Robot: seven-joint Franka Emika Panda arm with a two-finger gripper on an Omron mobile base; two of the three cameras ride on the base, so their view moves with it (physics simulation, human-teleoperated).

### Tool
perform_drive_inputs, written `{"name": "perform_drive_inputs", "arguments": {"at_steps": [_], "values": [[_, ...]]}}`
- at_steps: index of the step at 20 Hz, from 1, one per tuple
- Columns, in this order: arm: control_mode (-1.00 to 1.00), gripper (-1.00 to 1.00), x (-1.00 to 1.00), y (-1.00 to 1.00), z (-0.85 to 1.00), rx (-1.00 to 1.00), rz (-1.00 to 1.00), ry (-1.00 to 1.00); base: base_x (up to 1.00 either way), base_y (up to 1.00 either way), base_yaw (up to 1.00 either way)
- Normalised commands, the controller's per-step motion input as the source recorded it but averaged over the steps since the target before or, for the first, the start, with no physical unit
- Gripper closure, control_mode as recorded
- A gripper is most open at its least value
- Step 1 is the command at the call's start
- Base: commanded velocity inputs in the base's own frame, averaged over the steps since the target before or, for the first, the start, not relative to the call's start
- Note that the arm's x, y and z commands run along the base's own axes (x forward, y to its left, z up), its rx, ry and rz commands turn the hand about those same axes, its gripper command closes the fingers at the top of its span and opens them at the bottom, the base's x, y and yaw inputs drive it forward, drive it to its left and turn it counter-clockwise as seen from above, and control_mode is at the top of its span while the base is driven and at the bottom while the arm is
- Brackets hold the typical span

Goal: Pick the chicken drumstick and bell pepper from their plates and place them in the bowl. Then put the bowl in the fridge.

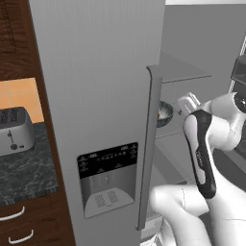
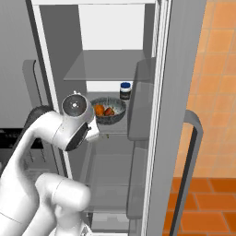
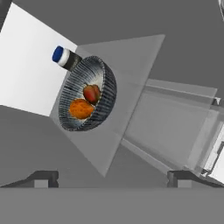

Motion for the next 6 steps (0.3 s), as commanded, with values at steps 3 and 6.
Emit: {"name": "perform_drive_inputs", "arguments": {"at_steps": [3,6], "values": [[-1.0,-1.0,-0.97,0.11,0.14,0.0,0.0,0.0,0.0,0.0,0.0],[-1.0,-1.0,-0.69,0.16,0.05,0.0,0.04,-0.04,0.0,0.0,0.0]]}}
